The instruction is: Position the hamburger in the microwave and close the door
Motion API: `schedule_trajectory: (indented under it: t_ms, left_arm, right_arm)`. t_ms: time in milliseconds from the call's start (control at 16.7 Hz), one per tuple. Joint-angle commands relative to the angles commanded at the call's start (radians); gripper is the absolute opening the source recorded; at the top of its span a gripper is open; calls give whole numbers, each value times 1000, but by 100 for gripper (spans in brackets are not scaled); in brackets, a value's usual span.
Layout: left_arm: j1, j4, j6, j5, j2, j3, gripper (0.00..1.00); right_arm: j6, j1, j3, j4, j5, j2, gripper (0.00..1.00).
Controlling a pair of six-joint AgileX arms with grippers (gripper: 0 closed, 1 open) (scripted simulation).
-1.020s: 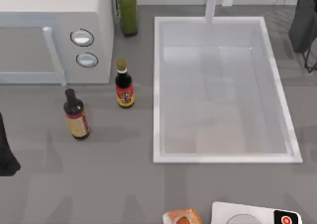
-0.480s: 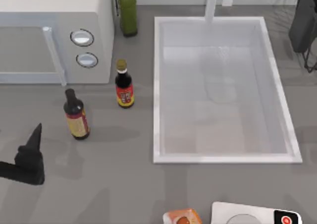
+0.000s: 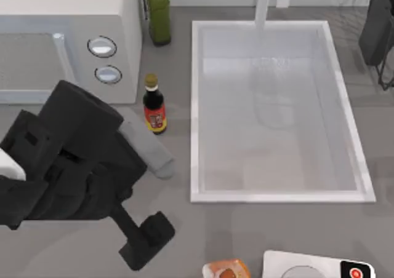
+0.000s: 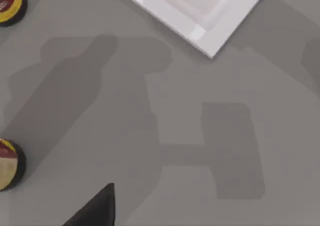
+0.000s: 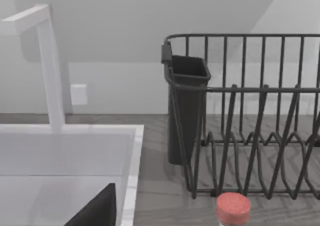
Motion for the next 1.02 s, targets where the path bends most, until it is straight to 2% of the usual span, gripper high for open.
schedule_trajectory:
  t_ms: [240, 480, 660, 1020]
  left_arm:
    - [-199, -190, 15, -4, 406, 283, 100]
    - [-336, -340, 19, -6, 655, 493, 100]
    - [-388, -399, 20, -3, 734, 563, 100]
    - [-388, -400, 21, -2, 739, 565, 100]
  right_arm:
    - [0, 0, 0, 0, 0, 0, 100]
    - [0, 0, 0, 0, 0, 0, 100]
    - [0, 0, 0, 0, 0, 0, 100]
    - [0, 0, 0, 0, 0, 0, 100]
